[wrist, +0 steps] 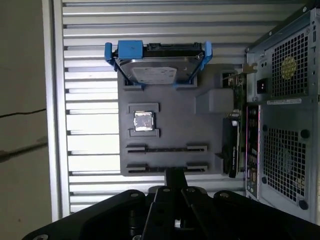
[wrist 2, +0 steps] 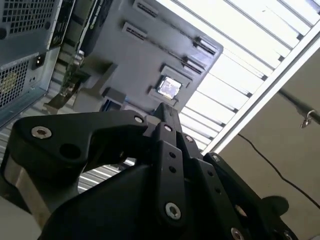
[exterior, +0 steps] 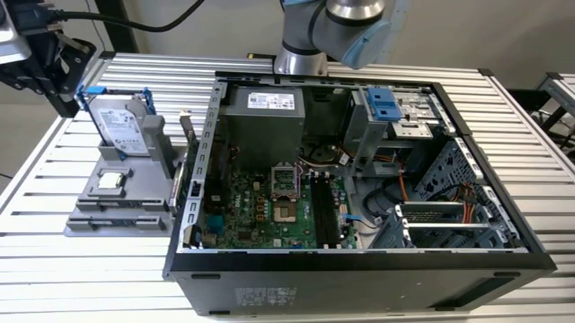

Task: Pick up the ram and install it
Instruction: 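Reach for the ram, then pick up the ram and move it above insertion slot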

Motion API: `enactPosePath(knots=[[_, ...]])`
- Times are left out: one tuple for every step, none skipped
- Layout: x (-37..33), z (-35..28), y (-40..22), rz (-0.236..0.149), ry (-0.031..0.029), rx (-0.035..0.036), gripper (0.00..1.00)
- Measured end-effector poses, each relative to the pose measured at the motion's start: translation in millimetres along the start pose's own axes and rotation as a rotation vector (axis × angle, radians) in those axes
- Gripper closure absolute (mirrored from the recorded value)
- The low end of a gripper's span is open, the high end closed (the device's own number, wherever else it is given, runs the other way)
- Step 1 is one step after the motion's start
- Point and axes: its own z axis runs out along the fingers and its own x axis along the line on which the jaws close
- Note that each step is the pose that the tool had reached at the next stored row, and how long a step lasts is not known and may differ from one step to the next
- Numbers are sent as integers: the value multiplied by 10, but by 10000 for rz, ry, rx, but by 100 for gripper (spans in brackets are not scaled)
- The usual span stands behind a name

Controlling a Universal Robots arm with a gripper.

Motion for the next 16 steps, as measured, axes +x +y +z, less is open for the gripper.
enactPosePath(knots=[[1,3,-7,-24,2,0,100],[1,6,-15,-67,3,-2,100],[1,8,-27,-113,6,-2,100],[2,10,-41,-146,8,-2,100],[4,13,-52,-168,9,-3,100],[6,15,-66,-190,9,-4,100],[6,16,-80,-216,12,-4,100],[6,16,-95,-247,13,-4,100],[6,16,-114,-278,15,-4,100],[6,16,-132,-301,16,-5,100],[6,16,-154,-321,17,-5,100],[5,15,-178,-340,18,-6,100],[5,15,-200,-359,19,-7,100],[4,14,-219,-377,20,-6,100],[4,15,-237,-397,20,-7,100],[5,15,-246,-409,21,-7,100]])
